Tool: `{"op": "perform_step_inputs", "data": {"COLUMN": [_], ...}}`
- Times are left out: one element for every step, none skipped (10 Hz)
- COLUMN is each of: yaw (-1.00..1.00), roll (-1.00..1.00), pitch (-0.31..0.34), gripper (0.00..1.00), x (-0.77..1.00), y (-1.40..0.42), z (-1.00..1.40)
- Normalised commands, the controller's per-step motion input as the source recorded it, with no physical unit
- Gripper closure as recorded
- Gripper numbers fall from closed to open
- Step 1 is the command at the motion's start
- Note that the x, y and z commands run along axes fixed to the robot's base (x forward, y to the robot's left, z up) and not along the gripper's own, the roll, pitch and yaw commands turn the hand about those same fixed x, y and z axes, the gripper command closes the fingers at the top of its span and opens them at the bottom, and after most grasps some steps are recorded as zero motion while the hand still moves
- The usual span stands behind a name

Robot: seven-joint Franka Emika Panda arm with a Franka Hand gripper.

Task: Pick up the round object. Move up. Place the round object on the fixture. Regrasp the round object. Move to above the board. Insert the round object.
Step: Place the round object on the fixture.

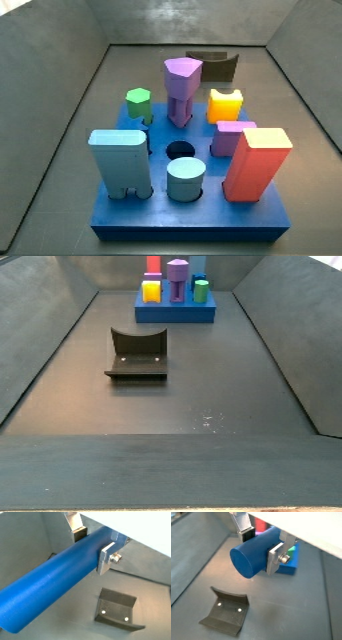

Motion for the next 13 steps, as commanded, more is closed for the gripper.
{"op": "perform_step_inputs", "data": {"yaw": [1.0,1.0,1.0,1.0,0.45,0.34,0.3,0.24,0.22,0.18,0.16,0.07,0.02], "roll": [0.1,0.1,0.1,0.11,-1.0,-1.0,-1.0,-1.0,-1.0,-1.0,-1.0,-0.9,-0.8], "pitch": [0.178,0.204,0.229,0.26,0.203,0.179,0.166,0.167,0.173,0.199,0.23,0.275,0.263], "gripper": [1.0,1.0,1.0,1.0,1.0,1.0,1.0,1.0,1.0,1.0,1.0,1.0,1.0], "x": [1.0,1.0,1.0,1.0,1.0,1.0,1.0,1.0,1.0,1.0,0.95,0.79,0.75], "y": [-0.12,-0.1,-0.08,-0.07,0.67,0.69,0.65,0.48,0.39,0.25,0.21,0.13,0.1], "z": [0.15,0.12,0.1,0.09,-0.87,-0.89,-0.83,-0.63,-0.54,-0.32,-0.22,-0.1,-0.06]}}
